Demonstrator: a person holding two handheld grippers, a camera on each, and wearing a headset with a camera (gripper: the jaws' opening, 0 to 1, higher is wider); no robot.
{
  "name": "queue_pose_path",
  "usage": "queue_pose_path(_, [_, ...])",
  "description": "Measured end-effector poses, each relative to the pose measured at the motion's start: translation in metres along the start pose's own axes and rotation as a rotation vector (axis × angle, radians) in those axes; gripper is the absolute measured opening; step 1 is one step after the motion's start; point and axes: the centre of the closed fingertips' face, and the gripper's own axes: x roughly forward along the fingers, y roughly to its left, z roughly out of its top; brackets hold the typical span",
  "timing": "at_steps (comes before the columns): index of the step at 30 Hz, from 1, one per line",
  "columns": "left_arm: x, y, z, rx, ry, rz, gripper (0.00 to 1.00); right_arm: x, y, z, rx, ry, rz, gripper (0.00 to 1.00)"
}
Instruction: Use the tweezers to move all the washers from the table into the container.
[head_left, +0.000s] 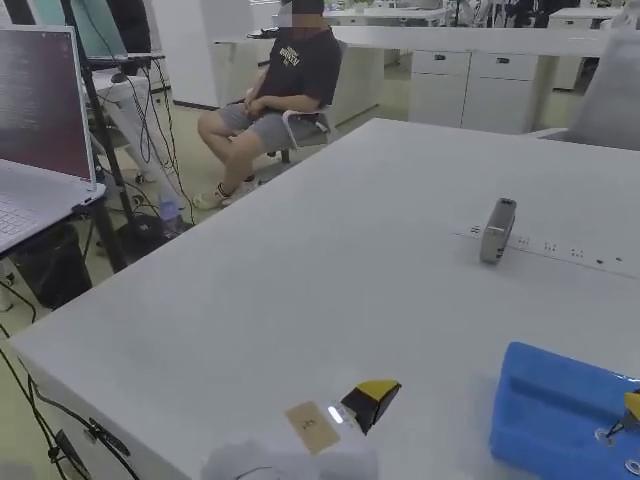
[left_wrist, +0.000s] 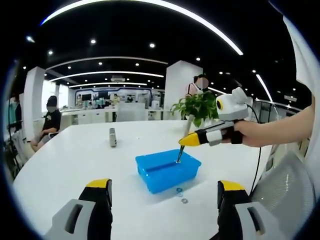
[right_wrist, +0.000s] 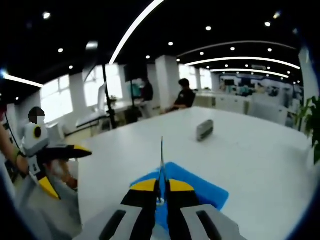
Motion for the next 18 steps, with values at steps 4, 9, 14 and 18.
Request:
queue_pose_path(4, [0.0,0.0,-0.002,0.006,0.011,0.0,0.88,0.01,-0.013,-0.002,-0.002,0.011,-0.018,0.03])
queue_pose_path(9, [0.001,0.0,-0.002,0.003,0.012,-0.002,0.87,0.019,-0.023,-0.012,-0.014,0.041,-0.027,0.03])
queue_pose_path(14, [0.001,-0.001,-0.003,0.002,0.016,-0.006,0.87,0.027,-0.03,-0.03,-0.015,0.082,-0.038,0.03])
queue_pose_path(18, [0.001,-0.001,-0.004,0.004,0.024,-0.007,0.86,0.03,-0.036,-0.044,-0.011,0.115,-0.046,0.03])
